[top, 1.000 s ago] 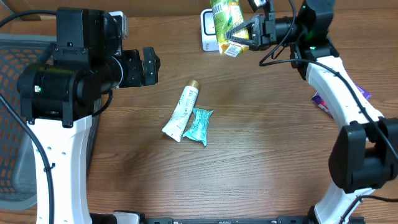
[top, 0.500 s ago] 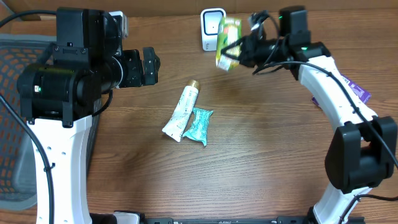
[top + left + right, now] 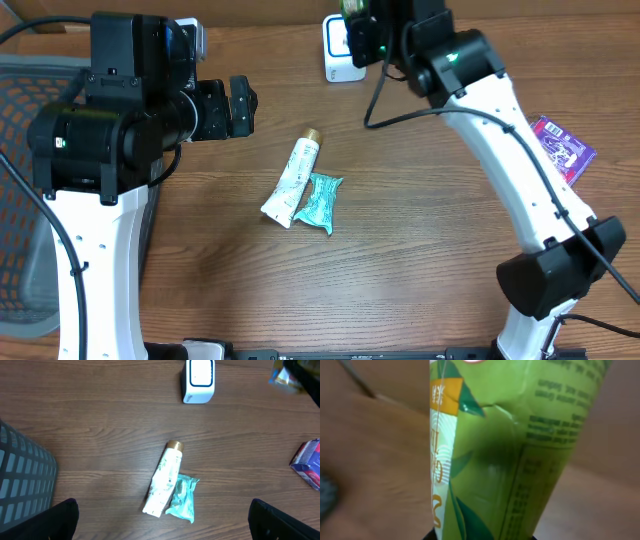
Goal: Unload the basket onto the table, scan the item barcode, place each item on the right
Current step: 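Carry the green pouch up toward the white scanner, then hold the green pouch's barcode in front of the scanner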
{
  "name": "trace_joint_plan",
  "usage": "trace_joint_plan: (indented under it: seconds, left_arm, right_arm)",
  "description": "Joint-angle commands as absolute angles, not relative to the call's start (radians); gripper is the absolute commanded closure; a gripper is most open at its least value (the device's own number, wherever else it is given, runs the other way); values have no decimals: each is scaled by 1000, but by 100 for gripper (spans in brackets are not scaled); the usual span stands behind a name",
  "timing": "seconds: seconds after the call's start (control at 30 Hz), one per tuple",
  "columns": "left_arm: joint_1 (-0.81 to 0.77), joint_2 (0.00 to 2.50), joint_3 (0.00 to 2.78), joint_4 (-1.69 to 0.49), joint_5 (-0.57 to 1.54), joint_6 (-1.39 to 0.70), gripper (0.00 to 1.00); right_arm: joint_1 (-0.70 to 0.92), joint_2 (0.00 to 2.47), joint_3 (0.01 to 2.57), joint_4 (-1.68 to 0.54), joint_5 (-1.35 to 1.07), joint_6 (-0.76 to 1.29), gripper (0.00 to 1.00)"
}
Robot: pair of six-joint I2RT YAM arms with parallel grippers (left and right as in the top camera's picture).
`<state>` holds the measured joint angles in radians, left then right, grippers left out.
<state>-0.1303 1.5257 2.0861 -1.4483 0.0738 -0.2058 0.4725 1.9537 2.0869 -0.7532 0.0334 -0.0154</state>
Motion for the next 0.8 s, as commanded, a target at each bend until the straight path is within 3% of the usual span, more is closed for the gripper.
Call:
trace_joint_plan:
  seconds: [0.0,0.43,0.77]
  left_arm:
    - [-131,1531,2095,-1447,70,-187,1]
    - [-131,1531,2095,-1447,70,-187,0]
    - [-131,1531,2095,-1448,70,-187,0]
  right_arm:
    - [485,1989,2107,-707,273,-176,96]
    - [471,2243,2102,-372,461,-420,96]
    - [471,2348,2094,-356,451,-630,96]
